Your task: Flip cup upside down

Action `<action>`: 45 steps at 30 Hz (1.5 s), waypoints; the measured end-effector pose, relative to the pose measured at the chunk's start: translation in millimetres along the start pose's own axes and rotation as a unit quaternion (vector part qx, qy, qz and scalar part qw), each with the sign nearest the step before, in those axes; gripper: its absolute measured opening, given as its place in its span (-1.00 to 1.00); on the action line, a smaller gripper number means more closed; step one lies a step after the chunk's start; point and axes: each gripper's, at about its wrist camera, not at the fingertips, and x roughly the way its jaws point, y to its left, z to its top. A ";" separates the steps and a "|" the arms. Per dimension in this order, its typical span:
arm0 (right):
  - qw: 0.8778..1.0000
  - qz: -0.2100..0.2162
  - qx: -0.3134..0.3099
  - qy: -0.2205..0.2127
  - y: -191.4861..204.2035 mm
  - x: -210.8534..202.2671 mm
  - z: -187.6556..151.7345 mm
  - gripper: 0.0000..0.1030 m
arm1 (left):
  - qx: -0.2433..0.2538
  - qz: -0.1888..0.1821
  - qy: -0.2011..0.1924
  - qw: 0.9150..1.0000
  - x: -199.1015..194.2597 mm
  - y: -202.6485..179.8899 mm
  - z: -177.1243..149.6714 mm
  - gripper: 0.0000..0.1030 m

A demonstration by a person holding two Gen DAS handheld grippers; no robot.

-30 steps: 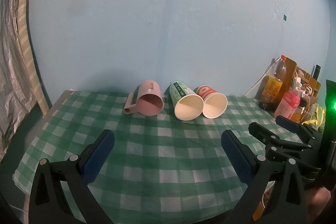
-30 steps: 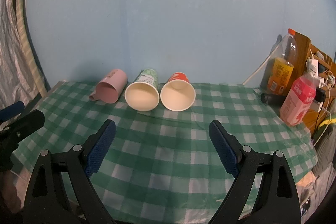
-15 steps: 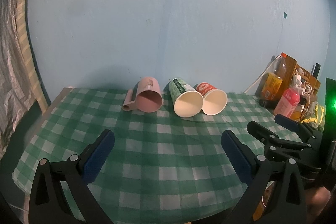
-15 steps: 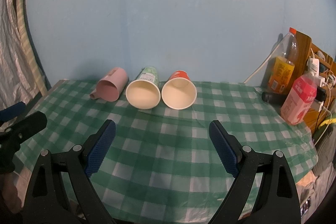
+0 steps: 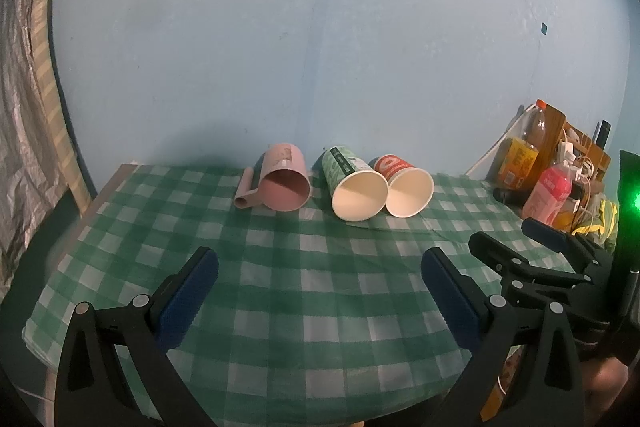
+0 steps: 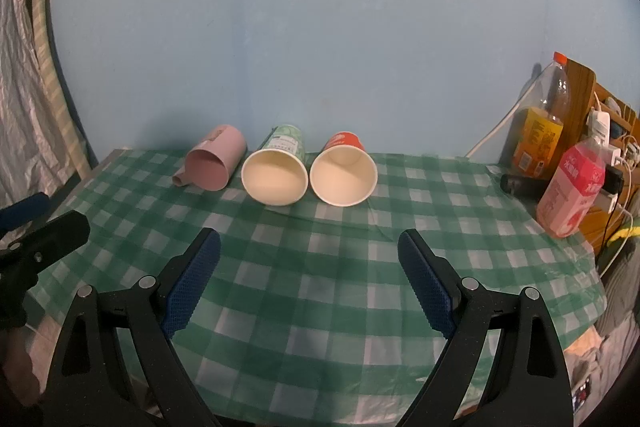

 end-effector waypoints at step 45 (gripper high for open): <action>0.999 0.020 -0.017 0.019 -0.6 17.9 17.7 0.74 | 0.019 0.002 0.041 0.999 23.8 9.8 30.5 0.99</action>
